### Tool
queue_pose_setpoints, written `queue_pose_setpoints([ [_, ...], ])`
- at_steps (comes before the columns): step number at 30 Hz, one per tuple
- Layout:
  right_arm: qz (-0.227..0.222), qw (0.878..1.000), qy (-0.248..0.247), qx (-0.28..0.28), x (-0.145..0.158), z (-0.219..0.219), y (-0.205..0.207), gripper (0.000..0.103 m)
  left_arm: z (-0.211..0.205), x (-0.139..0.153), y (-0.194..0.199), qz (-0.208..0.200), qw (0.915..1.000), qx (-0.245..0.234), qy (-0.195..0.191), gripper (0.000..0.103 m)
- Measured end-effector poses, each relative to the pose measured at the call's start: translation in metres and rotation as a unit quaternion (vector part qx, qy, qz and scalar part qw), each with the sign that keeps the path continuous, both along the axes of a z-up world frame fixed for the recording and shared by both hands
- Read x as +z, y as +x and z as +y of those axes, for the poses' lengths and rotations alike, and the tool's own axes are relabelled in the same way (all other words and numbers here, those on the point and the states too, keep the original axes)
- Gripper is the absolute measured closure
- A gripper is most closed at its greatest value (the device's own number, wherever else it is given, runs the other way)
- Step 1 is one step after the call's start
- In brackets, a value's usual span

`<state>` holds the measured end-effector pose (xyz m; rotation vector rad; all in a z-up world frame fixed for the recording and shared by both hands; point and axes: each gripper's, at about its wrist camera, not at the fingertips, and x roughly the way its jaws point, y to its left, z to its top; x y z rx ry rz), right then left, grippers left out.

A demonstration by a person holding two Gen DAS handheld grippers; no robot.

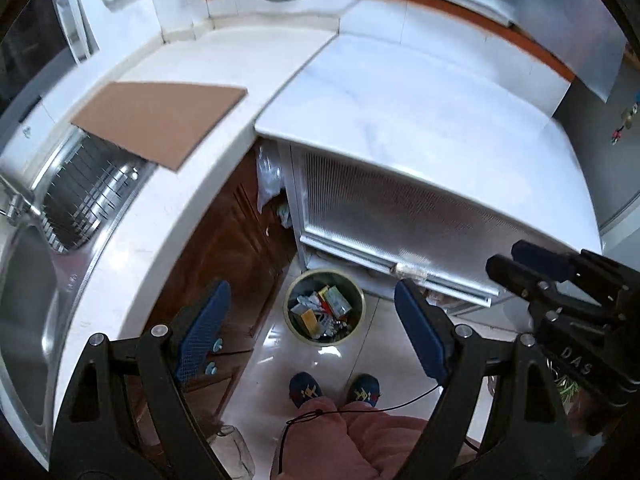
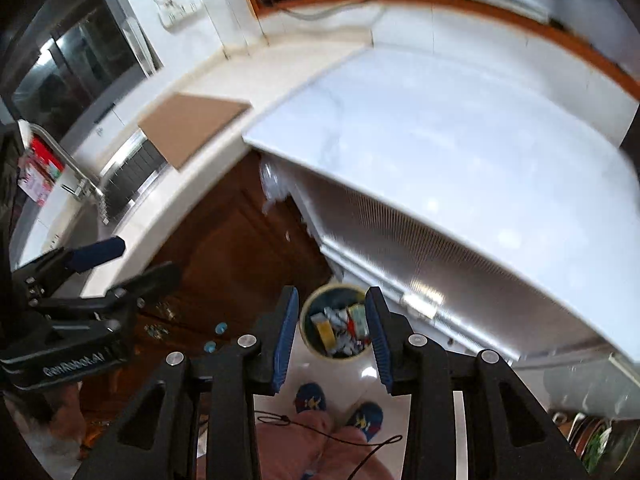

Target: Collect trash

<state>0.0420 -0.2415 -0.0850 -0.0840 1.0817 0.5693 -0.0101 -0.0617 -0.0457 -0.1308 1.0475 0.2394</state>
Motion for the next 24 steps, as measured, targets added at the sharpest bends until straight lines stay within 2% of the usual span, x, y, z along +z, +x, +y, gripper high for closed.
queue_pose_setpoints([
  [5,-0.032,0.999,0.024,-0.005,0.052,-0.010,-0.002,0.063,-0.011,0.045,-0.004,-0.036,0.9992,0.011,0.011,0.021],
  [14,-0.084,0.995,0.047,-0.035,0.118,-0.017,-0.010,0.057,-0.009,0.096,0.000,-0.077,0.9964,0.023,0.026,0.021],
  [19,-0.103,0.992,0.045,-0.059,0.136,-0.012,-0.011,0.057,-0.002,0.109,0.009,-0.094,0.9941,0.019,0.051,0.021],
  [24,-0.111,0.989,0.045,-0.087,0.143,-0.005,-0.008,0.054,0.004,0.118,0.018,-0.105,0.9928,0.004,0.059,0.021],
])
